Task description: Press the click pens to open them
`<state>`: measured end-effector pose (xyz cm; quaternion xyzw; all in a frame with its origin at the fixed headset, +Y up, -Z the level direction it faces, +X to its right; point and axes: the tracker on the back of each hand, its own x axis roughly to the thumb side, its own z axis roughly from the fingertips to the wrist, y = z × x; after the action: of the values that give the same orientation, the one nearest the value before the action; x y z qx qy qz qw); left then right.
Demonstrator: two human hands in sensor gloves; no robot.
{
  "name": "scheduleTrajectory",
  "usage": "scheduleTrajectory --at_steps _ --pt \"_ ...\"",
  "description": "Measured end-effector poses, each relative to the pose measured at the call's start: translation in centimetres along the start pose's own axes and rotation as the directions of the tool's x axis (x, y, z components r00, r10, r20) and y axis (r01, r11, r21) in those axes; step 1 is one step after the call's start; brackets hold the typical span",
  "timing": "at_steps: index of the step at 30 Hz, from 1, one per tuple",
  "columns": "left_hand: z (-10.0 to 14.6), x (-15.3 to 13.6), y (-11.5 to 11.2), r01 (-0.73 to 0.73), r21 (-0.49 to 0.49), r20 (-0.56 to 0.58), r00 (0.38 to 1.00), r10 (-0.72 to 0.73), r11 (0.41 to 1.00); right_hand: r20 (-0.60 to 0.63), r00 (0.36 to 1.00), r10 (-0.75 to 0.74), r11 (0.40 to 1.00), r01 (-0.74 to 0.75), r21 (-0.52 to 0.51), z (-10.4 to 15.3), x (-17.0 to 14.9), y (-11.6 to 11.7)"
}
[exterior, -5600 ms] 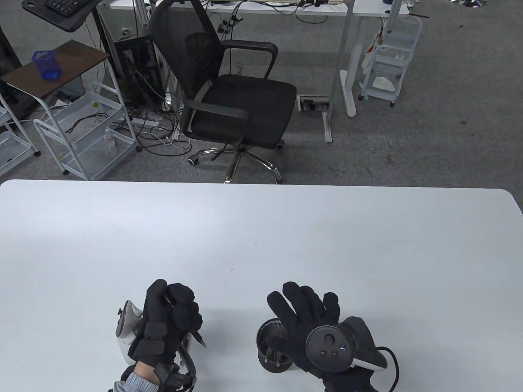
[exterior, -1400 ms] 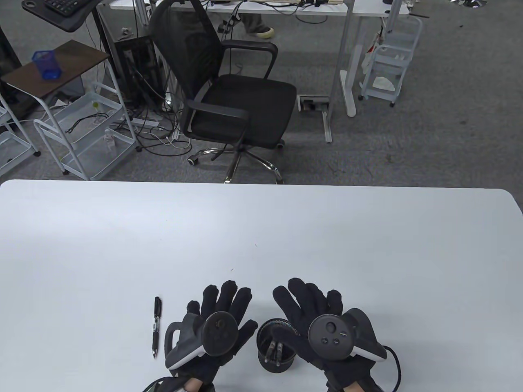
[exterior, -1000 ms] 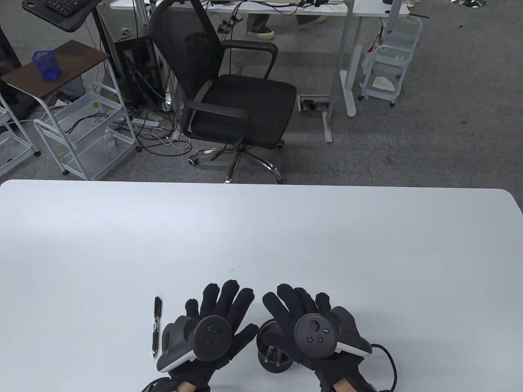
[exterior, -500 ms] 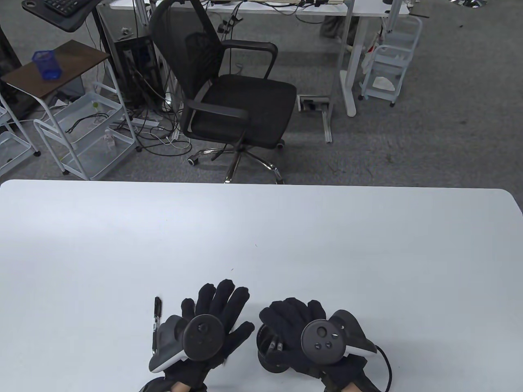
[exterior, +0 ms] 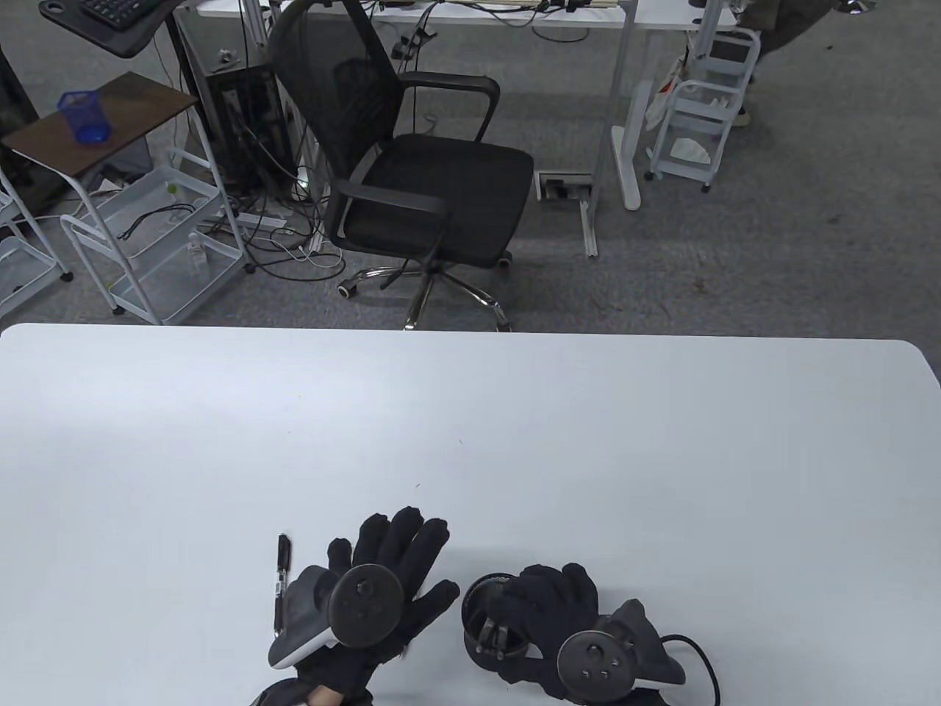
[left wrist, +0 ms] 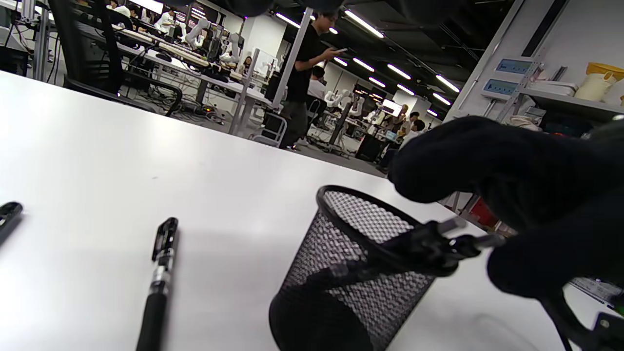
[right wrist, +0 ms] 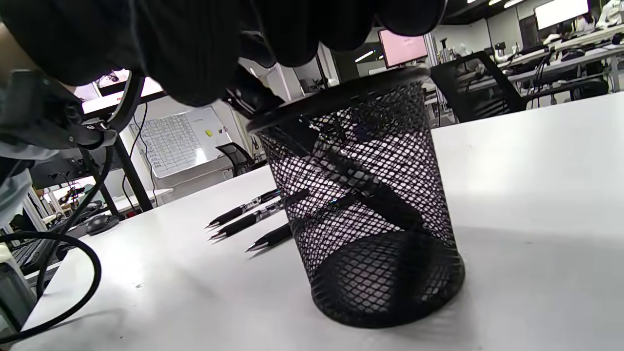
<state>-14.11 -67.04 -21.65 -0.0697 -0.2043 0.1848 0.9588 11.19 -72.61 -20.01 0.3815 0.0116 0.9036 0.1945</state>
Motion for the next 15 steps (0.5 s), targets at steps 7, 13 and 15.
scheduleTrajectory --at_steps 7,13,15 --pt "-0.13 0.02 -0.08 -0.001 -0.007 -0.003 1.000 0.001 1.000 0.027 0.999 -0.018 0.999 0.017 0.028 -0.05 0.02 0.92" --pt "-0.20 0.00 -0.09 -0.005 -0.013 -0.003 1.000 0.005 1.000 0.033 0.999 -0.015 1.000 0.015 -0.004 -0.18 0.12 1.09" --pt "-0.20 -0.04 -0.06 -0.007 -0.011 -0.004 1.000 0.007 1.000 0.030 0.999 -0.015 1.000 0.015 -0.011 -0.17 0.09 1.08"
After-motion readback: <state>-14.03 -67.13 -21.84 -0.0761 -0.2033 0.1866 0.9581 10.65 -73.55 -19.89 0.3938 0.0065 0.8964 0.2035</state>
